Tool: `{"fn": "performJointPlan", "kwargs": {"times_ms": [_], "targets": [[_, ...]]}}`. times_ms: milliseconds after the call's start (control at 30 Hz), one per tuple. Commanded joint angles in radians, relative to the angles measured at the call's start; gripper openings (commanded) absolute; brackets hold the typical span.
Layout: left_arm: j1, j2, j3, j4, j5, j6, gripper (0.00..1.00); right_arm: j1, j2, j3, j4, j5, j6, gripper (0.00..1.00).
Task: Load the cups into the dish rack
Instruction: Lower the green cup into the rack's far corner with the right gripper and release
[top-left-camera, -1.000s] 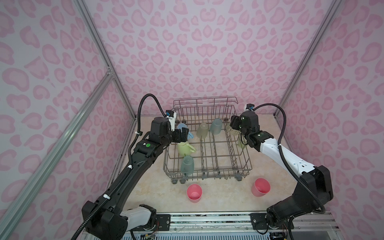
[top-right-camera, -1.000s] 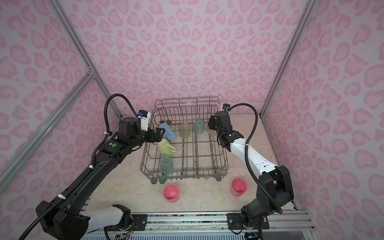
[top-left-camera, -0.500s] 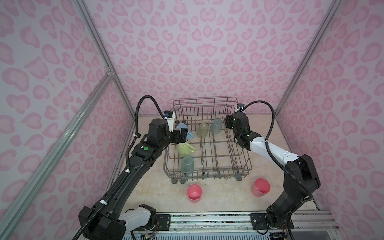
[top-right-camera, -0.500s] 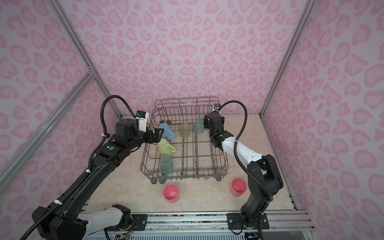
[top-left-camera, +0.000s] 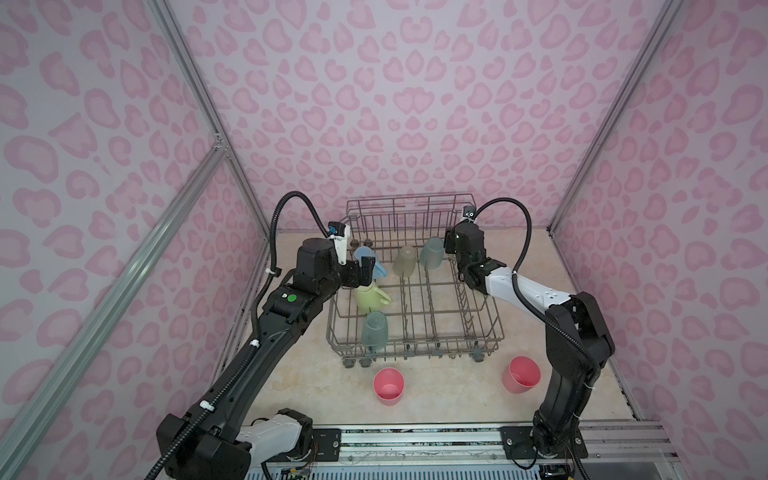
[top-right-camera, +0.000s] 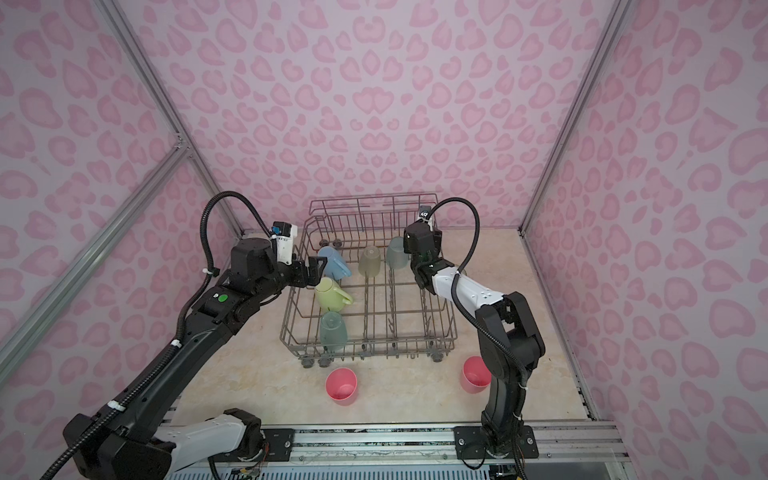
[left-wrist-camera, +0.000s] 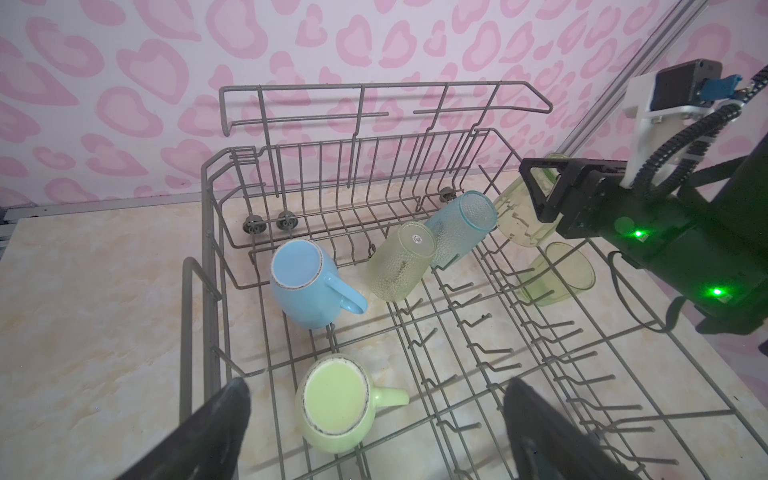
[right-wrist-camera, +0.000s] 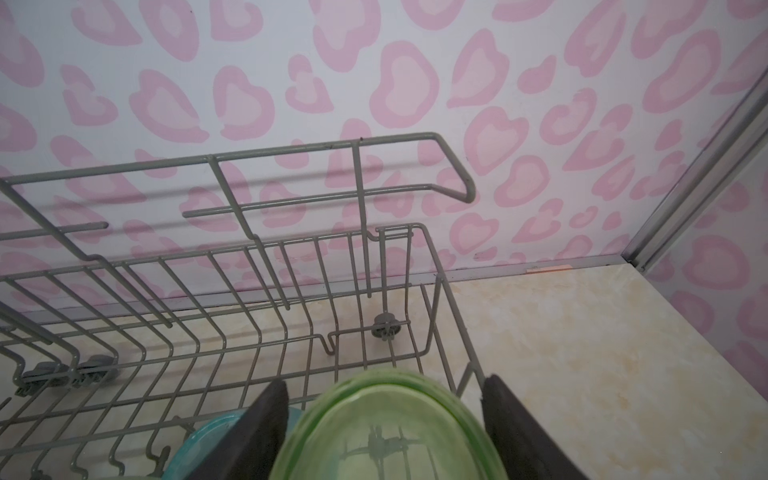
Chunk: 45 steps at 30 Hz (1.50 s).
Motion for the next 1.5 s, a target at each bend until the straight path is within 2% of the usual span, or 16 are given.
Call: {"fn": "performJointPlan", "kwargs": {"times_ms": [0,967,1233,1467], "targets": [[0.000,-0.008,-0.006,0.036,-0.008,0.009,0.97,0.000,0.022,0.006,0.050,0.037,-0.014,0.60],[0.000,-0.010,-0.007,0.031,-0.004,0.016,0.97,-0.001,0.167,0.005,0.029,0.054,0.056,0.67],[0.000,-0.010,-0.007,0.031,-0.004,0.016,0.97,-0.001,0.174,0.011,-0.019,0.042,0.083,0.73],[-0.001,-0.002,-0.005,0.031,-0.001,0.014,0.97,-0.001,0.145,0.019,-0.060,0.034,0.096,0.84]]}}
